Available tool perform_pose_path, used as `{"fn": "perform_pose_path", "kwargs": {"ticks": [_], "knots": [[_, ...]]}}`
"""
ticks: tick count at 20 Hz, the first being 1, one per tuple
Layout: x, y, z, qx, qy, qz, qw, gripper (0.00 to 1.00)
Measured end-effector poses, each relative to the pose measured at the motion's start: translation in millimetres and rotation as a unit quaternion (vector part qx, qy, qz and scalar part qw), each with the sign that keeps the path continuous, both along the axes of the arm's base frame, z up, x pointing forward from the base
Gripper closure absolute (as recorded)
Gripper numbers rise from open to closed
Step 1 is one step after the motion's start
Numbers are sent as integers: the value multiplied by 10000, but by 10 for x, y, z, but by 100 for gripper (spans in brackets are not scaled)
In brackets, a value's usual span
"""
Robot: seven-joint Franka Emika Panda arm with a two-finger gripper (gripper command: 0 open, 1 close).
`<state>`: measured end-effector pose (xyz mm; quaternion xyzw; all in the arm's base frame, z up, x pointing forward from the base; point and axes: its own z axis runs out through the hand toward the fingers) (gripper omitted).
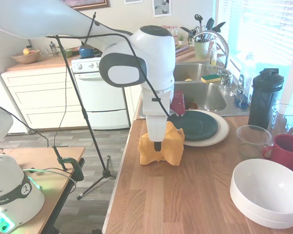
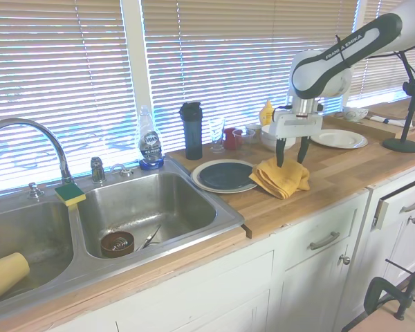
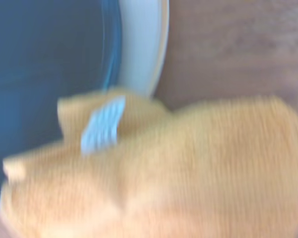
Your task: Wipe the blue plate in clockwise motion
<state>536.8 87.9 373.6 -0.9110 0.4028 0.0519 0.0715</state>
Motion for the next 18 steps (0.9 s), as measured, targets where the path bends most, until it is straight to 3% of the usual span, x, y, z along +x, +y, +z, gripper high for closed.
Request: {"fn": "perform_pose_path", "kwargs": {"ticks": [7, 8, 18], "knots": [[286, 16, -204, 286, 140, 38, 9995, 0], [296, 22, -216, 292, 158, 54, 9994, 100], [287, 12, -227, 294, 247, 52, 9992, 100]]}}
